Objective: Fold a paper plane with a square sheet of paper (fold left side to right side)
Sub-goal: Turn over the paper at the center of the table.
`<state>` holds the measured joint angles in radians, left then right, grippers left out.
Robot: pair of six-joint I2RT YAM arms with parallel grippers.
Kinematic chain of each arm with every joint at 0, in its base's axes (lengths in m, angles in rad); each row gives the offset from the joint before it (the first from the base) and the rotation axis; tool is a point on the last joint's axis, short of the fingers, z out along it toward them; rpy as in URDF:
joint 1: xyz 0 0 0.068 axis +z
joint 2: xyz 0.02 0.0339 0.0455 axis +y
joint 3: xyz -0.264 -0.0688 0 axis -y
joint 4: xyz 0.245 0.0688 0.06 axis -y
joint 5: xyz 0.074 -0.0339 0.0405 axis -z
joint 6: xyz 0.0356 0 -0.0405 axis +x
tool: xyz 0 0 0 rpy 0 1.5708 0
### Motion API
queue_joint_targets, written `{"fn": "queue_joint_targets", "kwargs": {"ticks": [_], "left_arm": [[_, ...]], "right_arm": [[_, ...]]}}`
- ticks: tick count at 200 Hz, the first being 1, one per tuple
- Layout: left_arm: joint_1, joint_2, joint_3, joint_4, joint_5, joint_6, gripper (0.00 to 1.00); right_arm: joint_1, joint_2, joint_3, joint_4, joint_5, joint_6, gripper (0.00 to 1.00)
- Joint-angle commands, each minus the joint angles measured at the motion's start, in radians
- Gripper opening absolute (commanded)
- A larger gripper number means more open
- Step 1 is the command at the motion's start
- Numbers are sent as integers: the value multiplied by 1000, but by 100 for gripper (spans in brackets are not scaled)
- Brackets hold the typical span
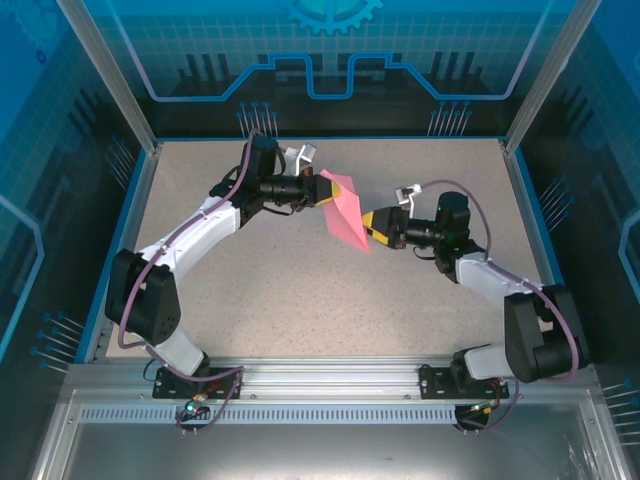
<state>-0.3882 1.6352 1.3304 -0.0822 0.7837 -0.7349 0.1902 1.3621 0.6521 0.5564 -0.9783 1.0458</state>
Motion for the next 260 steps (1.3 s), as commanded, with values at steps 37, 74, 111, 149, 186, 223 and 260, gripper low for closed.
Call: {"fn": "queue_joint_targets", "kwargs": {"ticks": [37, 74, 111, 149, 186, 223, 260], "left_arm": [[-1, -35, -22, 7, 31, -23, 1], [-1, -44, -30, 8, 33, -24, 2], [-4, -38, -36, 19, 34, -37, 2], [-12, -28, -52, 52, 32, -60, 2], [-13, -26, -62, 43, 27, -54, 2], [-12, -27, -68, 4, 14, -23, 4], [-7, -26, -73, -41, 1, 14, 21]], "right_arm": [[32, -21, 37, -101, -37, -59, 99], [55, 17, 30, -25, -18, -2, 99], [102, 52, 40, 65, -13, 87, 99], [152, 97, 59, 122, -13, 188, 84], [148, 83, 69, 70, -7, 172, 58], [125, 60, 76, -29, -10, 113, 36], [109, 28, 110, -212, -6, 5, 21]]}}
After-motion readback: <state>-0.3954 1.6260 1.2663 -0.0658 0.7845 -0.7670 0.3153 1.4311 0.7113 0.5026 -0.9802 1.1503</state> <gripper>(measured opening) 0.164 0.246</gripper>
